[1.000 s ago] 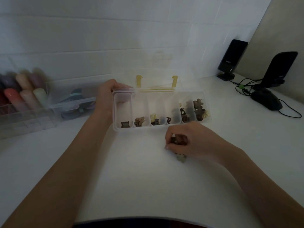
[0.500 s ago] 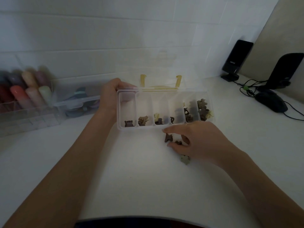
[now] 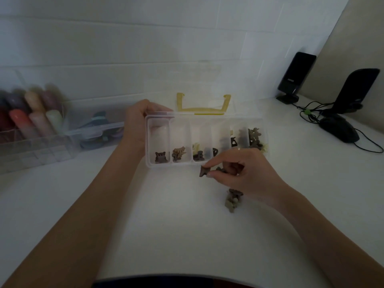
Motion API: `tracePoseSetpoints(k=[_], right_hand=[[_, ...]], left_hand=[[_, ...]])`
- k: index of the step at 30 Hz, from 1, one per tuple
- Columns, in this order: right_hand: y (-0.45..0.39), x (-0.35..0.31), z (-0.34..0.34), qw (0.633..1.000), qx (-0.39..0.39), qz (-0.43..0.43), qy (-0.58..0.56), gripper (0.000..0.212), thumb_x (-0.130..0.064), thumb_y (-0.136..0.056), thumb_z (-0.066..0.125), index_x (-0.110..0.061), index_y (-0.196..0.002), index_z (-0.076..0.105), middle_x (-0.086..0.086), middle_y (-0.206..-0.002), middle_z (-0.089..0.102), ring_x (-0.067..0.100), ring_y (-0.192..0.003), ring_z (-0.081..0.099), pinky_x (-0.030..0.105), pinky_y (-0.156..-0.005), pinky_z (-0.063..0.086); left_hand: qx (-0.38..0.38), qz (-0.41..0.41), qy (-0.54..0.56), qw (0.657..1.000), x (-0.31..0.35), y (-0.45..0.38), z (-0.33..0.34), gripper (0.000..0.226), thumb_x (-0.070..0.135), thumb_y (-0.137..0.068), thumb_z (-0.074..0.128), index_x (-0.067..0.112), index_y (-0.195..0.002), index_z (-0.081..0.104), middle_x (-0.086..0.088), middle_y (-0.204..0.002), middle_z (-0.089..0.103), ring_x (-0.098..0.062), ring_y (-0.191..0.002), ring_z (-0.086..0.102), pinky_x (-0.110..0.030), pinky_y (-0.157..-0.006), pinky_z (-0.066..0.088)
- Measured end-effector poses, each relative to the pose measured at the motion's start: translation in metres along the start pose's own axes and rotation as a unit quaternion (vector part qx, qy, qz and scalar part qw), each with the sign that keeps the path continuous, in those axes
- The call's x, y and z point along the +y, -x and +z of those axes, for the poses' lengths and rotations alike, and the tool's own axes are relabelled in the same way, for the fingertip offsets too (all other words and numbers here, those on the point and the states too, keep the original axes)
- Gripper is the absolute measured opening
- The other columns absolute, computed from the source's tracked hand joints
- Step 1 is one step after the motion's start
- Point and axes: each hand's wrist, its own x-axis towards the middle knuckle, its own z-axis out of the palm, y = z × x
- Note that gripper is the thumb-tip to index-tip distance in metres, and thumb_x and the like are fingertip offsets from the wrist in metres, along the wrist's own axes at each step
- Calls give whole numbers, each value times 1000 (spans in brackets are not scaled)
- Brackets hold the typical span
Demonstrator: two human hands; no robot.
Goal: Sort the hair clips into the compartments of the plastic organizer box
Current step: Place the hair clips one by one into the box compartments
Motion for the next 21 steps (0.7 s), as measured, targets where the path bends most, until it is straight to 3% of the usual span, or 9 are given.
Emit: tracePoseSetpoints(k=[5,11,15,19,21], right_hand=[[-2,4,2,1000,-13,-26,12,22,-11,-75,77,-20,-96,76,-13,-69,50,9,-61,47,15,-53,36],[-1,-2,1,998,-18,-20,-59,26,-6,-75,76,-23,-96,75,-11,-82,54,3,-63,46,7,-55,34],[0,-4,2,997,34,-17,-73,21,-8,-77,75,-21,-94,75,-7,-94,67,11,-68,59,6,-49,37],[0,-6,7,994,104,-31,-23,24,-9,-80,72,-26,-97,70,-13,-86,68,7,-70,60,9,-50,38],[1,-7,10,990,132,-48,12,22,-18,-82,69,-33,-98,66,-17,-82,64,4,-69,58,9,-52,37]], left_hand=[[-2,19,-3,1000,1,1,2,25,17,-51,43,6,-44,65,-5,-48,62,-16,-49,57,-18,-50,45],[1,15,-4,1000,0,-1,0,30,9,-62,41,5,-45,65,-6,-48,62,-16,-48,57,-18,-51,45],[4,18,-1,1000,-2,0,3,24,13,-54,44,3,-46,64,-6,-49,62,-16,-48,57,-18,-50,45],[-1,51,-18,999,-10,-3,3,32,5,-65,41,9,-45,66,-4,-50,63,-15,-52,58,-21,-55,46],[-14,55,-18,998,-14,-5,3,24,10,-59,46,9,-46,66,-4,-51,63,-15,-53,58,-21,-57,46]])
